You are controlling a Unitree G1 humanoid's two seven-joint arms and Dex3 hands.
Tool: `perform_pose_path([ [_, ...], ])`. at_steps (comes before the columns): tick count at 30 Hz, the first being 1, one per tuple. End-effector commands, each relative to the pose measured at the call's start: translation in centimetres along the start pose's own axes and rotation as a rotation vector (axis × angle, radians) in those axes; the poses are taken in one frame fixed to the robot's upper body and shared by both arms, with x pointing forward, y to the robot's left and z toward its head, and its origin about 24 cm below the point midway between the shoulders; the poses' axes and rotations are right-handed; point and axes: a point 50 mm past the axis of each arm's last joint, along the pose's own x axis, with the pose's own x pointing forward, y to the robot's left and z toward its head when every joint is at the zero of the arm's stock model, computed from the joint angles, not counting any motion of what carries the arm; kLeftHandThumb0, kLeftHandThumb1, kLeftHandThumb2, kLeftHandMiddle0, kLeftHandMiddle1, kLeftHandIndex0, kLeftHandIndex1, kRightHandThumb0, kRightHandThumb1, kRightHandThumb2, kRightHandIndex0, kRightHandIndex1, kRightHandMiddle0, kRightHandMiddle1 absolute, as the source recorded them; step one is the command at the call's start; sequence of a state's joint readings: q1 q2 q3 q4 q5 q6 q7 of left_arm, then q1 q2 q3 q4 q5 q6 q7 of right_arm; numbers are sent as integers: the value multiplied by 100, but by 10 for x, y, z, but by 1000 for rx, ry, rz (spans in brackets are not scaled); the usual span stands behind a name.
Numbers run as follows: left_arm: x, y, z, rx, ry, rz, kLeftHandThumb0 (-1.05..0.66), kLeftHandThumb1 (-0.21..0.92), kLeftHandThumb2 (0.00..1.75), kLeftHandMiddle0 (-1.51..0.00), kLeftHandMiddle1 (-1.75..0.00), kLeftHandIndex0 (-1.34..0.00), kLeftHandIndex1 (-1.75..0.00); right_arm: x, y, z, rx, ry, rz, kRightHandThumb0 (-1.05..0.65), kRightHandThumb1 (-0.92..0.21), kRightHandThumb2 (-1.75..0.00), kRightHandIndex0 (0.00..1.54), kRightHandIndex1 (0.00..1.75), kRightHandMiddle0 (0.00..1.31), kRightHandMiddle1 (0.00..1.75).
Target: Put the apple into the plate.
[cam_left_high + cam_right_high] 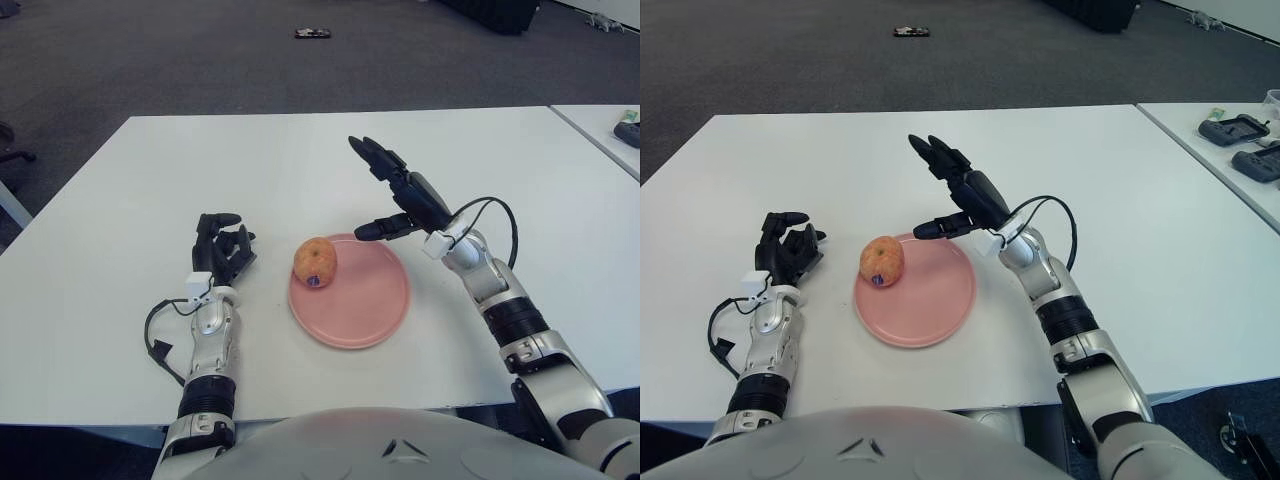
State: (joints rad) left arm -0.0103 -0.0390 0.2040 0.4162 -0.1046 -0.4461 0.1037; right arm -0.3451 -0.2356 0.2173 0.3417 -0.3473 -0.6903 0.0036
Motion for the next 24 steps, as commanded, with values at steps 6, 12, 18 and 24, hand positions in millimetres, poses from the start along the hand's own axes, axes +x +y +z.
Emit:
perform_pose_path([
  [6,-10,6,-14,13,82,13,-40,61,95,-56,-149,-38,-175,-5,-7,-4,144,97,-251,-102,-92,-82,0,0,0,0],
  [12,-10,7,-14,10,72,9,-40,62,95,-56,-152,-38,-175,-10,-11,-7,299,117,-425,-90,-92,-85,1,2,0,8],
  [18,-9,7,-15,23,81,3,-40,62,94,-55,-153,-38,-175,-27,-11,-16,409,156,-612,-75,-92,-79,3,49,0,89],
  [24,-9,7,-15,19,79,8,-39,63,92,-54,-151,-37,-175,-41,-7,-25,476,202,-685,-60,-86,-87,6,81,3,131],
])
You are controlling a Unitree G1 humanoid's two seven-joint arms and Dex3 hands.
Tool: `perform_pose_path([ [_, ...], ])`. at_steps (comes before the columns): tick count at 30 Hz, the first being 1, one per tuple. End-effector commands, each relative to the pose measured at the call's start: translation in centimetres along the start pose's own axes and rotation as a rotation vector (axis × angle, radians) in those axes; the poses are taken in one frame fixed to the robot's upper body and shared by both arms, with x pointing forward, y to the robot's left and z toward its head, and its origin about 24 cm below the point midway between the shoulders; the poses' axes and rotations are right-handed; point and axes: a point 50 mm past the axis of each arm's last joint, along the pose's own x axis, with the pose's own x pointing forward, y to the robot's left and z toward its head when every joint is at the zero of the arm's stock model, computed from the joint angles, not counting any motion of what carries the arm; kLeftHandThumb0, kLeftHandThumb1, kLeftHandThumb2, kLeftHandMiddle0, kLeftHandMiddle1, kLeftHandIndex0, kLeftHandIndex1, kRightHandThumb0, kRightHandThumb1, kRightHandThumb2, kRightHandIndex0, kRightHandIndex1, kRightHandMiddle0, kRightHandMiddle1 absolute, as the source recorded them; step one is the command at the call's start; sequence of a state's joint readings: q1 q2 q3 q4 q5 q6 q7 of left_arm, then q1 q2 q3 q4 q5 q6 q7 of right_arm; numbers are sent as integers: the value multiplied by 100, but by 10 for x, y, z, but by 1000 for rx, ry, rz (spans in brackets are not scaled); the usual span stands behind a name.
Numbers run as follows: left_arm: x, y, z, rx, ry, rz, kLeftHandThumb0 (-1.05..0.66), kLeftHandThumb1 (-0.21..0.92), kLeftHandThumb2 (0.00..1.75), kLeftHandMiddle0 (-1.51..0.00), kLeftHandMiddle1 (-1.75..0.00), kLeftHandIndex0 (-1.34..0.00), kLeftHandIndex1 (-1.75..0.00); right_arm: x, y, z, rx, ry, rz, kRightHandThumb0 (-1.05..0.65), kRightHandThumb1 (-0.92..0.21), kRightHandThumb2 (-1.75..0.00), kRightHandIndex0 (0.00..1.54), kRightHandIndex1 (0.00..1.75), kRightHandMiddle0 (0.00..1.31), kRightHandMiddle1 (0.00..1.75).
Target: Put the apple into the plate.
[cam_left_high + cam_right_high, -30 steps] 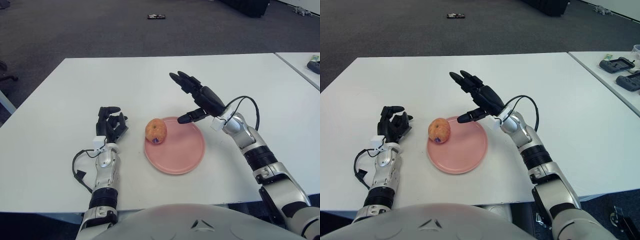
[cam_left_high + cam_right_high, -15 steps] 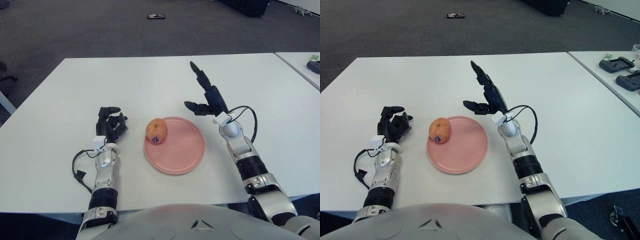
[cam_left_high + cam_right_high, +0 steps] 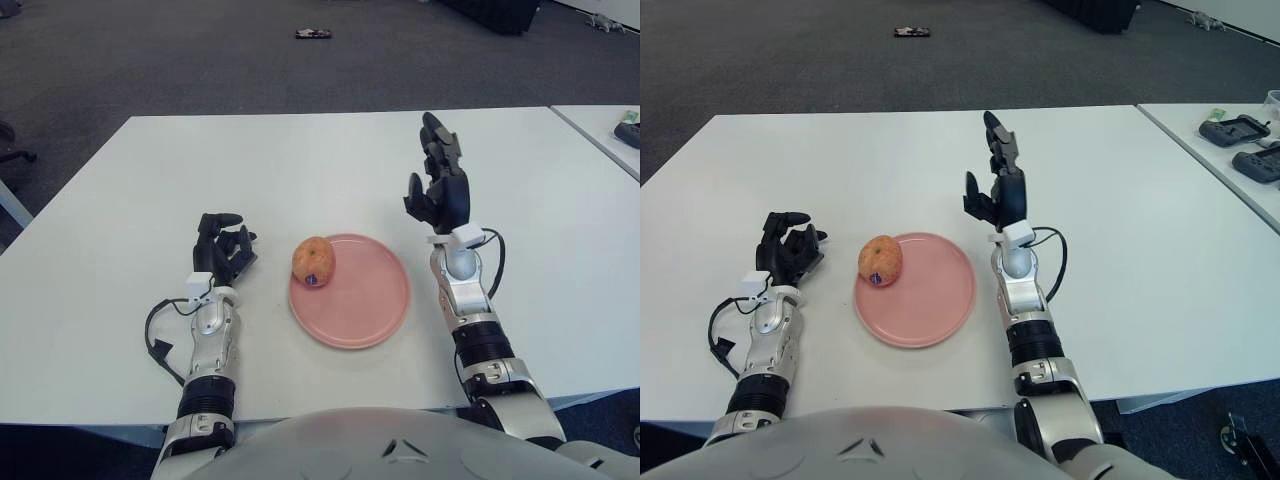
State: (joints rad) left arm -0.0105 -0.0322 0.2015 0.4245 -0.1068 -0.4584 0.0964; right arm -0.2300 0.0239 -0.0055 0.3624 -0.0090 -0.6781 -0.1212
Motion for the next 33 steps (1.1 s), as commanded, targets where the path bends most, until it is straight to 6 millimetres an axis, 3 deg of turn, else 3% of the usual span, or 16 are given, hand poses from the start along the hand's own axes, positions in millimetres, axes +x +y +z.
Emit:
perform_pose_path([
  [1,-9,6,-15,14,85,15,-39,64,92,-54,-151,-37,-175,-9,-12,-10,38,48,-72,-59,-85,-88,6,83,4,132],
  [6,-9,6,-15,14,79,10,-39,64,91,-56,-152,-36,-175,-17,-23,-25,81,116,-158,-56,-83,-95,15,95,8,140],
  [18,-9,5,-14,9,62,-4,-39,66,89,-58,-158,-35,-175,-27,-30,-37,28,214,-252,-56,-89,-90,44,117,29,161],
  [33,-9,5,-14,13,73,15,-38,69,85,-55,-155,-33,-175,-41,-47,-51,7,429,-175,-41,-89,-106,48,121,29,160],
])
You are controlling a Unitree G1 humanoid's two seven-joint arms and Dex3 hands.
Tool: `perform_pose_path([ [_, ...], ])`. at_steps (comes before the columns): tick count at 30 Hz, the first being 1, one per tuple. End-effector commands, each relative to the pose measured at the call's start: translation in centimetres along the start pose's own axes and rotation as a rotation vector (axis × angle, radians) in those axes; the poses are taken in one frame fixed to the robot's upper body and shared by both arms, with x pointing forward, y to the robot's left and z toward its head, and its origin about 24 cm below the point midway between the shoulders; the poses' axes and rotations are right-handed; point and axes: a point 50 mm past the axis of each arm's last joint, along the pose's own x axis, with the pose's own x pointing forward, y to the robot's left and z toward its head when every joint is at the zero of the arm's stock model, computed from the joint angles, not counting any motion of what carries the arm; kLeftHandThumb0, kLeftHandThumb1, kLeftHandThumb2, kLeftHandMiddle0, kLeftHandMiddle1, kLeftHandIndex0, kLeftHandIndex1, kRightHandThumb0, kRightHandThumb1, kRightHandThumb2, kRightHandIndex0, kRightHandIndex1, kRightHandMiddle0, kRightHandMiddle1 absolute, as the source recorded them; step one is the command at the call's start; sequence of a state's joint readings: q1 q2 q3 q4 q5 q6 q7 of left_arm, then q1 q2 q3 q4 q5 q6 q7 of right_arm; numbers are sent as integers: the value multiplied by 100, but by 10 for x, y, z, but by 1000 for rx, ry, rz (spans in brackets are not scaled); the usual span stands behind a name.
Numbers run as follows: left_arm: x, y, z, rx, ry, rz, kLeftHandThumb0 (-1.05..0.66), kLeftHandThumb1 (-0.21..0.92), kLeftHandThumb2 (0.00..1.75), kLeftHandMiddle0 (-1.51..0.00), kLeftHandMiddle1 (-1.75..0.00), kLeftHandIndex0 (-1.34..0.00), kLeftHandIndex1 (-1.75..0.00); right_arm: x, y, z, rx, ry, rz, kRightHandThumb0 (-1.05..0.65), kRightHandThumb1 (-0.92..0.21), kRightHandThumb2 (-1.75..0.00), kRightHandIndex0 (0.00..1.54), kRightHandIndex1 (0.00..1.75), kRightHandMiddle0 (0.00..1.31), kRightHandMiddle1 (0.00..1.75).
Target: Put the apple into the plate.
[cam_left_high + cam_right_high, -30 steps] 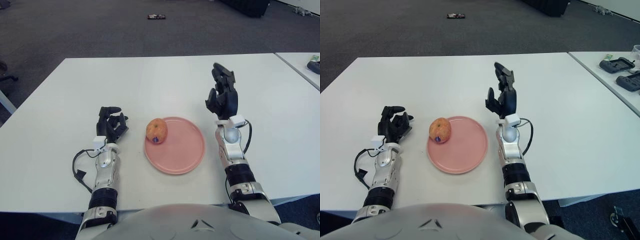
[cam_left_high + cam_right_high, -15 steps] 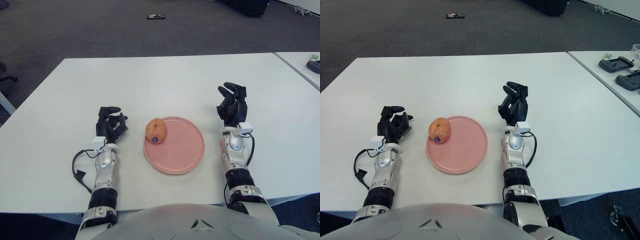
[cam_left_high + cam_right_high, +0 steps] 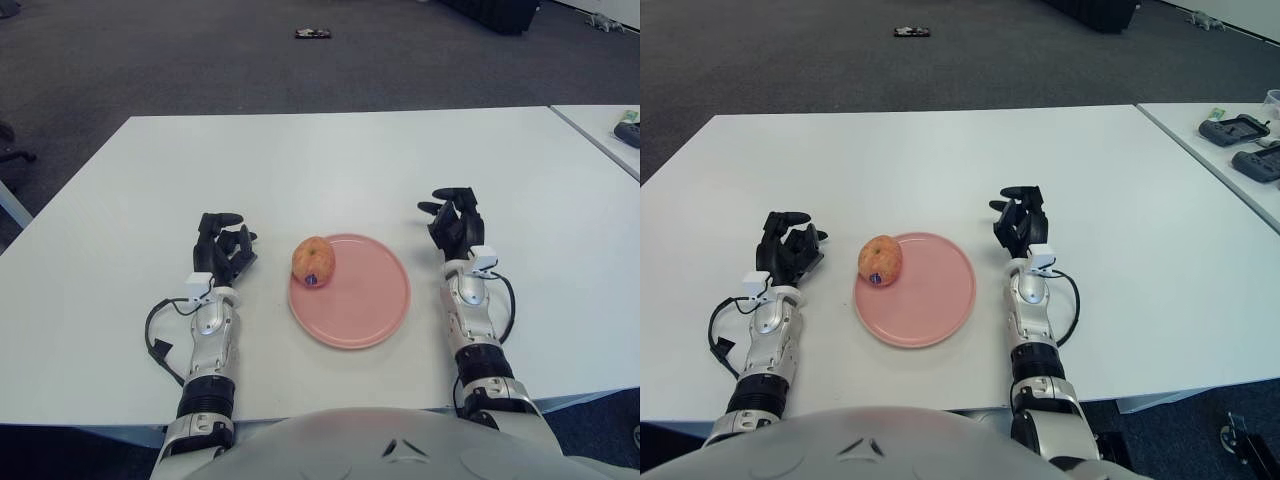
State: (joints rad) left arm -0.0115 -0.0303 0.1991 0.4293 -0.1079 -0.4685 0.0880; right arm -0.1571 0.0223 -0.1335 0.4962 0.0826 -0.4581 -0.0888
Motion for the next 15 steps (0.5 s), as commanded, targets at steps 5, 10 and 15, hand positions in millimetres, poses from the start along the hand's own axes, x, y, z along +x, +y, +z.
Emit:
perform_pose_path([
  [5,-10,4,-13,7,70,22,-38,68,86,-55,-159,-34,-175,0,-10,1,1,60,0,-38,-85,-110,48,121,30,161],
  [10,-10,3,-13,12,71,17,-38,68,87,-55,-160,-34,-175,-4,-12,1,-3,82,12,-36,-89,-73,50,117,23,170],
  [15,-10,3,-14,16,79,15,-39,67,87,-56,-161,-34,-175,-7,-12,1,-14,98,29,-35,-92,-55,50,115,20,174],
])
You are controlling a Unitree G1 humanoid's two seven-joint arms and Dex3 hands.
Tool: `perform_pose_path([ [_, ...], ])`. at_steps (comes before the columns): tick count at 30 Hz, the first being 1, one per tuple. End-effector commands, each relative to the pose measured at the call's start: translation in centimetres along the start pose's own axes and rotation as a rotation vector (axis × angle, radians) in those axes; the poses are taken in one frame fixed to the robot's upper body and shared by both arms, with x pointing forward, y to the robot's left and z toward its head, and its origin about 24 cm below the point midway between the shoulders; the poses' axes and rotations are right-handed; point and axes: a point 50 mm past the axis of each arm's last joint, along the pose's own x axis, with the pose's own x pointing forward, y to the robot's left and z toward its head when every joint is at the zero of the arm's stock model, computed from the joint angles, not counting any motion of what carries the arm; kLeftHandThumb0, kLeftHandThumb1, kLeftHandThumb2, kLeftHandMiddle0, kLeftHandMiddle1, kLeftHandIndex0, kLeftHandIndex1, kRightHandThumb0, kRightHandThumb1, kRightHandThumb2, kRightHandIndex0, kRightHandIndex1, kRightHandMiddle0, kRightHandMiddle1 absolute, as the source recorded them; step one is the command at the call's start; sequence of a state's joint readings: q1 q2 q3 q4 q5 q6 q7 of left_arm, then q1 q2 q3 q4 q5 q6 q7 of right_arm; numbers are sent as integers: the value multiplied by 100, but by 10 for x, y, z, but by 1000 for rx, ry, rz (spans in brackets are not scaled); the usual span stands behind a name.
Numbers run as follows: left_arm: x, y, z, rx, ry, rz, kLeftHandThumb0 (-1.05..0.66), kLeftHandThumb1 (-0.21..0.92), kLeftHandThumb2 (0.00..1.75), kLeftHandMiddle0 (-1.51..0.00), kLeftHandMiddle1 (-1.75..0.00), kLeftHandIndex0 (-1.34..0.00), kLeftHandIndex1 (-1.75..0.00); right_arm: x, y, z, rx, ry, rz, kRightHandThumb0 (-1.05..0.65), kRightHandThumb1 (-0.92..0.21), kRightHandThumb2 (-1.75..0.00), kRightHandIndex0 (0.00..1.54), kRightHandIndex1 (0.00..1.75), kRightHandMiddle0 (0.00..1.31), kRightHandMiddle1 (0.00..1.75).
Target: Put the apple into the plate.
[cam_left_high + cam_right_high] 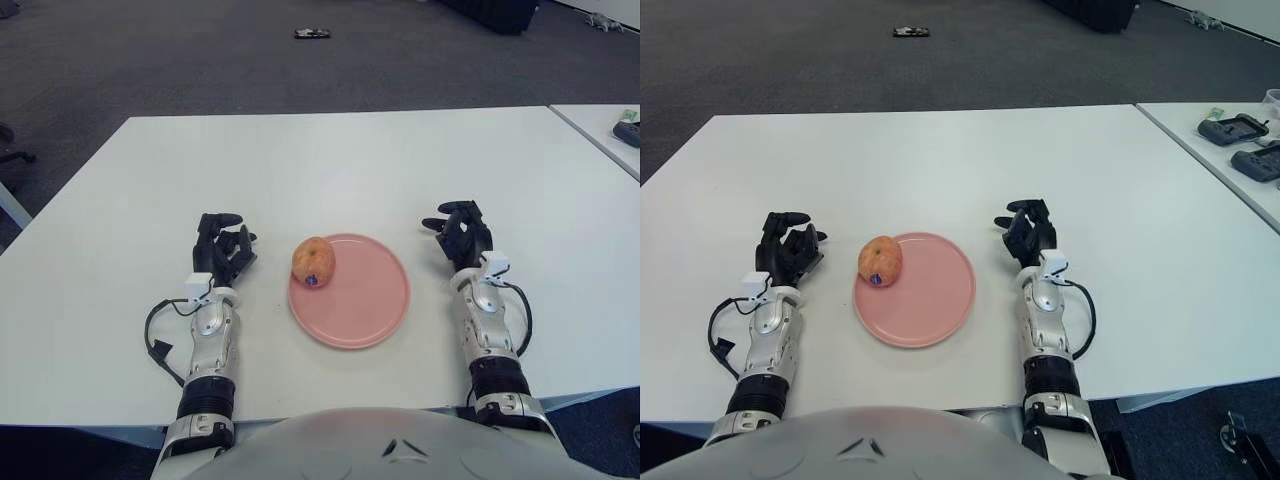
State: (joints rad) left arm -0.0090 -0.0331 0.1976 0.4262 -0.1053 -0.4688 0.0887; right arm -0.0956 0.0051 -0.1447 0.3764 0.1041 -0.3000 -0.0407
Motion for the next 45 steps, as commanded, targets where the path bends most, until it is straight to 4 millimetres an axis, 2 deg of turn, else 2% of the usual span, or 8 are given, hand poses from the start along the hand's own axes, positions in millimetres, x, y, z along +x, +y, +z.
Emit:
perform_pose_path([
  [1,-9,4,-14,16,80,16,-39,67,87,-56,-161,-34,-175,-1,0,1,-9,9,14,-35,-92,-55,50,114,20,174],
  [12,-9,5,-13,19,75,23,-39,67,88,-57,-156,-35,-175,-9,-3,-10,-58,82,62,-34,-92,-53,47,115,19,175],
  [19,-9,4,-12,20,70,12,-39,67,88,-58,-159,-35,-175,-13,-2,-13,-74,111,90,-34,-92,-53,45,116,19,175],
  [45,-9,2,-13,23,81,0,-39,67,88,-55,-156,-35,-175,-17,1,-13,-141,99,112,-35,-92,-53,46,118,20,175],
])
